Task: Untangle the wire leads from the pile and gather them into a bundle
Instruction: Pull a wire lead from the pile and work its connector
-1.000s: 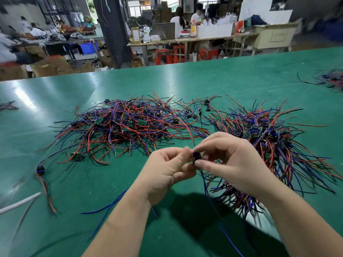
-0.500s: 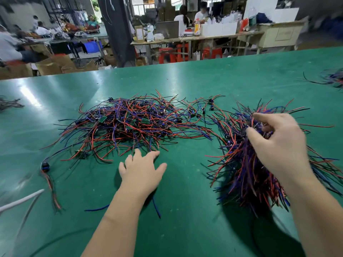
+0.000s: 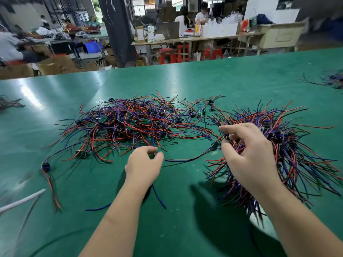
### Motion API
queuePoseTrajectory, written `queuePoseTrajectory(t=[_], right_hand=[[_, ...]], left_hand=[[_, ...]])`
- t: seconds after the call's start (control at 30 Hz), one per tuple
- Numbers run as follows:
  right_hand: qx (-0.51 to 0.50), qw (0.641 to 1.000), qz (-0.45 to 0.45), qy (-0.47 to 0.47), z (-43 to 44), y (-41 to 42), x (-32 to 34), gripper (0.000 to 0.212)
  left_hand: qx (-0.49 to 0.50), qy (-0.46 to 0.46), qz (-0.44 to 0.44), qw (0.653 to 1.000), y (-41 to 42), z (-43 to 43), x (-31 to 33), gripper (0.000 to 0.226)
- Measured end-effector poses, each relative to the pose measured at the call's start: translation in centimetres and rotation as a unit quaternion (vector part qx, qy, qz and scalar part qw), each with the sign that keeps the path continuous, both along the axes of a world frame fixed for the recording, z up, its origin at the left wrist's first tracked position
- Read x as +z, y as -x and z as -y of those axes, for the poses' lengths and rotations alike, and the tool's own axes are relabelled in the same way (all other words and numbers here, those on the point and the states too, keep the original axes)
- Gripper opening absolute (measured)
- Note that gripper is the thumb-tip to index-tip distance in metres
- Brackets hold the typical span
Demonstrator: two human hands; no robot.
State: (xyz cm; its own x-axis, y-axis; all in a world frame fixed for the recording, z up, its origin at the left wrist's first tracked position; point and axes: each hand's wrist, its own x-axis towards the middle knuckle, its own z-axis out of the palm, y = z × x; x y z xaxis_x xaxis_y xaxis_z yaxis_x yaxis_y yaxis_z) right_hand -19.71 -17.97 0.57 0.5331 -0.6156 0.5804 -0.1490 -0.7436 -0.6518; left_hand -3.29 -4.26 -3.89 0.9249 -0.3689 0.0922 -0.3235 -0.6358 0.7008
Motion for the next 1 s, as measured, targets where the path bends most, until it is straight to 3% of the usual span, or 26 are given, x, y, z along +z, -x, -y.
queuePoseTrajectory(t=[0.1, 0.23, 0.3, 0.37, 0.47, 0.53, 0.63, 0.7, 0.77, 0.83, 0.87, 0.93, 1.0], right_hand=[[0.033, 0.999, 0.002, -0.013, -0.6, -0.2, -0.4, 0.025], [0.072, 0.994, -0.004, -0.084, -1.2, -0.4, -0.8, 0.023], [0.089, 0.984, -0.017, -0.152, -1.3, -0.5, -0.9, 0.024], [0.121, 0.949, 0.004, -0.291, -1.3, -0.7, -0.8, 0.023], [0.218, 0.806, 0.068, -0.546, -1.4, -1.1, -0.3, 0.022], [0.261, 0.738, 0.089, -0.616, -1.2, -1.1, 0.0, 0.031], [0.282, 0.740, 0.076, -0.606, -0.9, -0.7, 0.1, 0.027], [0.293, 0.751, 0.069, -0.588, -0.8, -0.5, 0.0, 0.018], [0.298, 0.757, 0.092, -0.574, -0.6, -0.5, -0.1, 0.019], [0.313, 0.765, 0.116, -0.550, -0.6, -0.3, 0.0, 0.021], [0.329, 0.765, 0.119, -0.541, -0.6, -0.2, 0.1, 0.022], [0.371, 0.758, 0.099, -0.527, -0.7, 0.2, 0.4, 0.023], [0.415, 0.755, 0.051, -0.505, -1.1, 0.4, 0.3, 0.026]], left_hand=[[0.015, 0.231, -0.099, 0.968, 0.2, -0.1, 1.0, 0.014], [0.012, 0.501, -0.307, 0.809, 0.9, 0.1, 2.6, 0.018], [-0.002, 0.550, -0.337, 0.764, 1.6, 0.3, 3.2, 0.018], [-0.031, 0.549, -0.342, 0.762, 2.8, 0.6, 3.5, 0.021], [-0.107, 0.512, -0.338, 0.783, 5.1, 1.3, 3.6, 0.029], [-0.199, 0.479, -0.342, 0.784, 6.5, 1.7, 3.5, 0.034], [-0.373, 0.369, -0.376, 0.764, 7.8, 1.4, 3.7, 0.036], [-0.431, 0.263, -0.356, 0.786, 7.9, 1.0, 3.7, 0.033], [-0.377, 0.206, -0.343, 0.835, 7.5, 1.0, 3.6, 0.034], [-0.261, 0.204, -0.372, 0.867, 6.8, 1.3, 3.4, 0.039], [-0.214, 0.226, -0.393, 0.865, 6.3, 1.4, 3.4, 0.034], [-0.181, 0.301, -0.456, 0.818, 5.6, 1.5, 3.5, 0.021], [-0.194, 0.368, -0.498, 0.761, 5.3, 1.4, 3.7, 0.038]])
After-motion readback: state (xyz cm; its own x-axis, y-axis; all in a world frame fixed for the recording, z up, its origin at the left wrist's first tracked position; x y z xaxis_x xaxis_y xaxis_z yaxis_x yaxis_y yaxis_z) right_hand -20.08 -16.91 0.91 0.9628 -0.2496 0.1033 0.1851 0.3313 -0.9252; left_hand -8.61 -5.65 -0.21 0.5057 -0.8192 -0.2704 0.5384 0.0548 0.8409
